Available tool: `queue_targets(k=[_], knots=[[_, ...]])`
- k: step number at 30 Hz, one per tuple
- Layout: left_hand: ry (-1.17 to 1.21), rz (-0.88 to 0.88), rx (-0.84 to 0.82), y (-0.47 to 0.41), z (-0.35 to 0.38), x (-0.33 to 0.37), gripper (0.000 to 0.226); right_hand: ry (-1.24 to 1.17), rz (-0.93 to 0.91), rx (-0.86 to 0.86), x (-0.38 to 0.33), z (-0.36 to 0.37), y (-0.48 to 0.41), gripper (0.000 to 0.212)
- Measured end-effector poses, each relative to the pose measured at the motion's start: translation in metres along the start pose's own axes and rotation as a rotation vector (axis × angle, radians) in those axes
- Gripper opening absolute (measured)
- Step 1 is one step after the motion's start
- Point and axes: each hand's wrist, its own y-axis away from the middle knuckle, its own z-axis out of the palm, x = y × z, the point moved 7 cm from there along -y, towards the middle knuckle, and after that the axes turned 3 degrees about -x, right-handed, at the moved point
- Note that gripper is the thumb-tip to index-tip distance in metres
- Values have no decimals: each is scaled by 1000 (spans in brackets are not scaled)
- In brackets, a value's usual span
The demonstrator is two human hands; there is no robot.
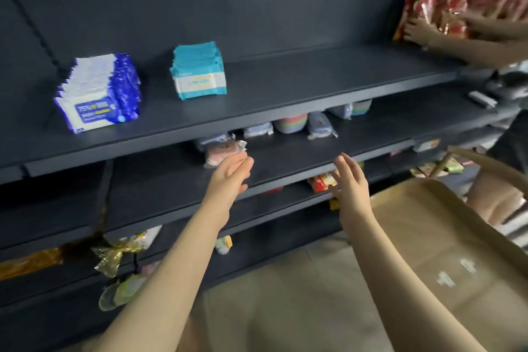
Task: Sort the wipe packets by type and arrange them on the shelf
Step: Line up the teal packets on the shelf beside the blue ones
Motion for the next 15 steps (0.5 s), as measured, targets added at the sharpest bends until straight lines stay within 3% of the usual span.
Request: queue_targets(k=[9, 15], knots=[[-109, -191, -291, 58, 198, -101, 22, 6, 168, 385, 58, -265, 72, 48], [-188, -294, -444, 118, 327, -160, 22, 0, 263, 521, 82, -409, 127, 52]])
